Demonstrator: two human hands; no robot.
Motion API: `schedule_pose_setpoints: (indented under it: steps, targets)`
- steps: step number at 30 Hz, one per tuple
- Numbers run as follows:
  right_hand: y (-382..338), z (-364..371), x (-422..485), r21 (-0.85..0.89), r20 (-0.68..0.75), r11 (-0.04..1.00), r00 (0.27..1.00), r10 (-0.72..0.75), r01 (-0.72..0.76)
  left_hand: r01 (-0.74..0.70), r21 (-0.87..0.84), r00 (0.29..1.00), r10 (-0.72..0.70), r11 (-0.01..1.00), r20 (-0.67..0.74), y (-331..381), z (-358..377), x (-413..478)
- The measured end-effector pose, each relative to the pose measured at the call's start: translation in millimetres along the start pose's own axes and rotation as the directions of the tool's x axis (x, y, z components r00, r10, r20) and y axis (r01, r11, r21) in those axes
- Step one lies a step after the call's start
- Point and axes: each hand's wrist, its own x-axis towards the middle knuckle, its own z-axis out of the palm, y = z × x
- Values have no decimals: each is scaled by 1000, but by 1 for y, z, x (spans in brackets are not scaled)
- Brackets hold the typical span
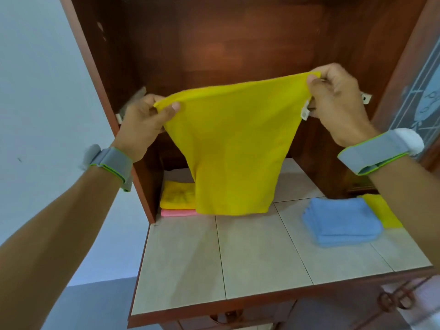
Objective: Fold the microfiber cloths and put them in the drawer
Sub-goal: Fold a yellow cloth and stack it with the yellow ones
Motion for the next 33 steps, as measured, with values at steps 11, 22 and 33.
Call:
schedule_pose_setpoints:
  steps: [11, 22, 33]
  targets:
    - [61, 2, -105, -71, 275, 970, 930, 243, -232, -7, 196, 974, -38, 981, 224, -52, 20, -95]
    - [145, 8, -253, -402, 556, 819, 601, 574, -411, 257, 418, 785, -440, 871, 435, -142, 46, -230]
    - [171, 40, -209, -597, 169, 757, 881, 441, -265, 203, 505, 961, -270, 839, 62, -185, 90, -148]
